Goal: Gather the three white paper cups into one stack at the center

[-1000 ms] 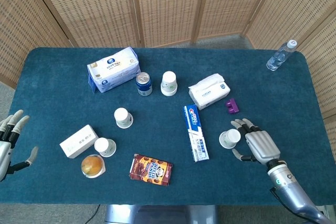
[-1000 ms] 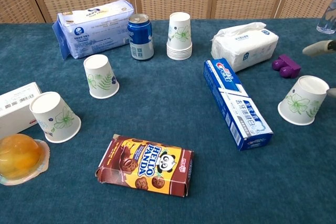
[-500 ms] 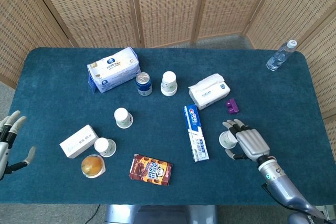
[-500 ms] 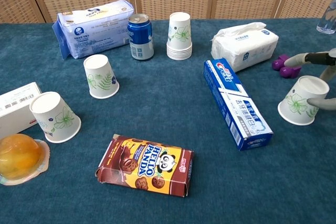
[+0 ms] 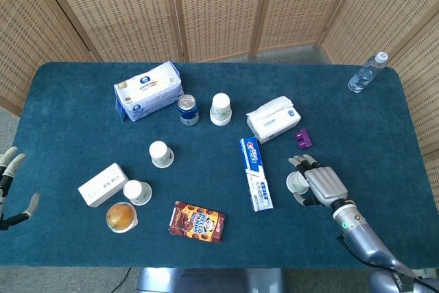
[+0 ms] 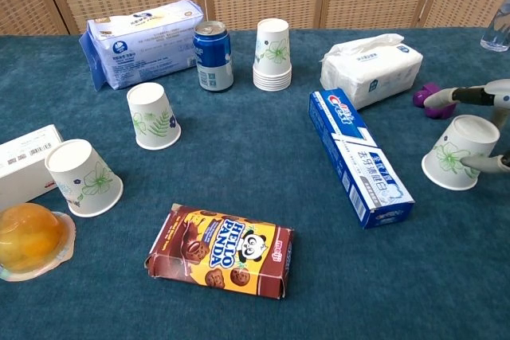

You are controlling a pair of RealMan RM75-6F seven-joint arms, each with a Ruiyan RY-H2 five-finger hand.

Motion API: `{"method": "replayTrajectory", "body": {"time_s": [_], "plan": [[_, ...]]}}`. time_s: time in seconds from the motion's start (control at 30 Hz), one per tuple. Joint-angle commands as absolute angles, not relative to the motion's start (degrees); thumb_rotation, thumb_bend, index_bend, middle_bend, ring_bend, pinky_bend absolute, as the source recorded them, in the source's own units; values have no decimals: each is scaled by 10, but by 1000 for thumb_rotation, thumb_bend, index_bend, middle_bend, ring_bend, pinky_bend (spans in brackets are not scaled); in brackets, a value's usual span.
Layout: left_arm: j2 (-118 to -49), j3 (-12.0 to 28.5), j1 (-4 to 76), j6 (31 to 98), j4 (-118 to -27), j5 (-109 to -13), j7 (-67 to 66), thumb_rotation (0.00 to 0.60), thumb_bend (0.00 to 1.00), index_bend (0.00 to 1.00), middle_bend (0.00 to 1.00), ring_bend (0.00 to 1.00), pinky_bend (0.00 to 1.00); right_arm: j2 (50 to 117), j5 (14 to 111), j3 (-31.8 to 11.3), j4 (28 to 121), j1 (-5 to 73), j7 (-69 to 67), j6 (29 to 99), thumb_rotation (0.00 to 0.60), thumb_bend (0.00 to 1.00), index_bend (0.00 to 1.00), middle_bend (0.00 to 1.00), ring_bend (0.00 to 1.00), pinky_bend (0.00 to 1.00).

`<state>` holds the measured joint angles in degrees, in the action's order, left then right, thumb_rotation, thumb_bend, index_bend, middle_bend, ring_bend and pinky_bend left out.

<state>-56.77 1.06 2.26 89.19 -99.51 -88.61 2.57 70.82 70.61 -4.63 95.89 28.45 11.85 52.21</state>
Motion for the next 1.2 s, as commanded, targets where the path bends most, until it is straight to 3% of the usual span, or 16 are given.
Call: {"method": "replayTrajectory", "body": {"time_s": [0.03,0.1,0.27,0.5,0.87,1.2], "plan": [[-568,11,21,894,-994,-886,28,357,465,2,34,12,113,712,706,-45,951,284,110,525,574,376,23,39,38,460],[-569,11,20,894,-993,-886,28,357,465,3,34,12,113,714,708,-44,946,283,104,528,600,363,96,126,120,513],[-570,11,21,895,-994,-889,26,356,465,3,34,13,113,717,718,-41,936,279,90,538,600,359,256,265,255,610],[-571,13,24,894,-998,-894,22,355,466,2,34,13,113,718,727,-39,930,273,78,552,600,357,355,365,354,659],[-570,16,25,893,-1001,-891,20,355,465,2,34,13,114,727,738,-42,924,270,61,569,600,365,426,443,439,737],[-572,20,33,883,-1003,-889,17,356,465,3,34,13,114,662,746,-48,1013,264,45,581,600,364,412,434,438,736]]}}
